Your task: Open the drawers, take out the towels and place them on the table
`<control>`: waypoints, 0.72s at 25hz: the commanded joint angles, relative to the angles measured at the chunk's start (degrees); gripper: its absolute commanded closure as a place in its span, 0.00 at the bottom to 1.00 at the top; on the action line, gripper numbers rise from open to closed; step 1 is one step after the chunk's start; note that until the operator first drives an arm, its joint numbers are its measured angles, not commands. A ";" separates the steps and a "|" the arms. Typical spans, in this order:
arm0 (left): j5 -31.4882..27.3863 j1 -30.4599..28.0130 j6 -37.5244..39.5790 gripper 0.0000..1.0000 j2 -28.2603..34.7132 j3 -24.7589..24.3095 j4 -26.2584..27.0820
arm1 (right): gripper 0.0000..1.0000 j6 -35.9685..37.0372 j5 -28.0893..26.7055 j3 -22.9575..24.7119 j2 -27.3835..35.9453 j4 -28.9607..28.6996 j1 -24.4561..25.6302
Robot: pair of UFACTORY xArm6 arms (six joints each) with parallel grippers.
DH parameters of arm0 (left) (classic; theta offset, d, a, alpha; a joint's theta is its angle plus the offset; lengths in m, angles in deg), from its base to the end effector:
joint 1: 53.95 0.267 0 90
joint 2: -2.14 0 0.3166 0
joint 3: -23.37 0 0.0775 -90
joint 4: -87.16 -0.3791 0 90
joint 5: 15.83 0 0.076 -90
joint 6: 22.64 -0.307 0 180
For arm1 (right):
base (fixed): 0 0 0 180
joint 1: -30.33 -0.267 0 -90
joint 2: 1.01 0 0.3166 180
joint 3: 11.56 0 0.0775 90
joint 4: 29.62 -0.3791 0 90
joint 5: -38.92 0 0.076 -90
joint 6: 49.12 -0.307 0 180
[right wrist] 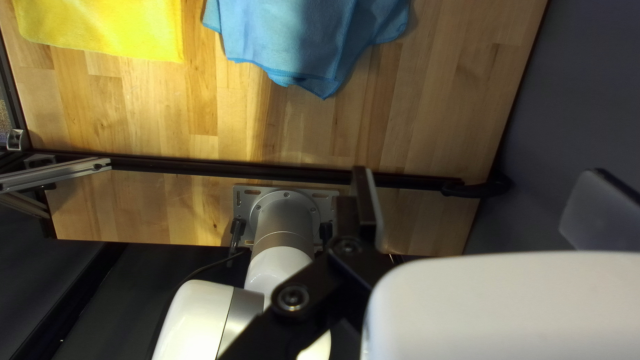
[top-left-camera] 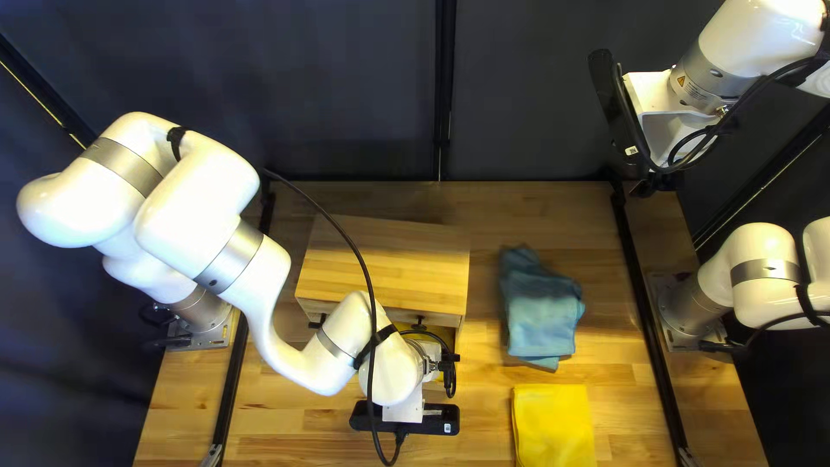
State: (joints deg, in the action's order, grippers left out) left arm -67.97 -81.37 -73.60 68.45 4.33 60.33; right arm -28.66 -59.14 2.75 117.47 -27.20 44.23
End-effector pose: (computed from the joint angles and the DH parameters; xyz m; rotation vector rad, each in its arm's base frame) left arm 0.5042 -0.1621 0.0597 -1.8761 2.0812 0.2181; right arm 0.2937 -0.0864 0.4163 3.0631 0.1630 0.1376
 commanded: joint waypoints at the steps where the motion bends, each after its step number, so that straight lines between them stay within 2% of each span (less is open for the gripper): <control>1: 0.41 0.26 -0.07 0.00 -0.68 0.11 0.27 | 0.00 0.00 0.00 0.00 0.00 0.00 0.00; 8: 0.88 -0.20 -0.81 0.02 -2.76 1.20 1.33 | 0.00 0.00 0.00 0.00 0.00 0.00 0.00; 9: 0.83 -0.21 -1.17 0.00 -2.88 1.29 1.59 | 0.00 0.00 0.00 0.00 0.00 0.00 0.00; 18: 0.99 0.53 -1.39 0.00 -4.92 2.90 1.92 | 0.00 0.00 0.00 0.00 0.00 0.00 0.00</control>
State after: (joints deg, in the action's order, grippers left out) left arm -67.18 -80.92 -75.22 64.20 6.75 62.28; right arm -28.66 -59.14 2.75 117.47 -27.20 44.23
